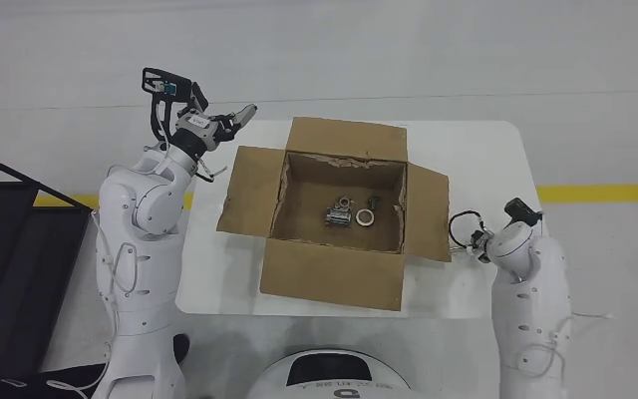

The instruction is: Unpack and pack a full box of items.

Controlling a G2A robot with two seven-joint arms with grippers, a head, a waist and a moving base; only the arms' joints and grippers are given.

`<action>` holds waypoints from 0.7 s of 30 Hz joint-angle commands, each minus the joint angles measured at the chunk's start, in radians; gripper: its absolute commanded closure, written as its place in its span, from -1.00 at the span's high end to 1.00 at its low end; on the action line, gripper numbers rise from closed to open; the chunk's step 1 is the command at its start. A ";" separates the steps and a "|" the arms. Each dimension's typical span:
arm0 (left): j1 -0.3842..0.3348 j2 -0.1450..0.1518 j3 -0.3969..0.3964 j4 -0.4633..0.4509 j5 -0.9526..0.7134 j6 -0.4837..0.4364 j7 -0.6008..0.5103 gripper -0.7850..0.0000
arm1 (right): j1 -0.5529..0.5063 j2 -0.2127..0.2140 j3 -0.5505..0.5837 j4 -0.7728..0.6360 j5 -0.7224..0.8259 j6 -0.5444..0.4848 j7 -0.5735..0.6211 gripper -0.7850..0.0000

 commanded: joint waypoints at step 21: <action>0.000 0.000 -0.001 0.000 -0.001 0.000 0.000 1.00 | 0.130 -0.177 0.142 0.086 -0.334 -0.088 0.088 -1.00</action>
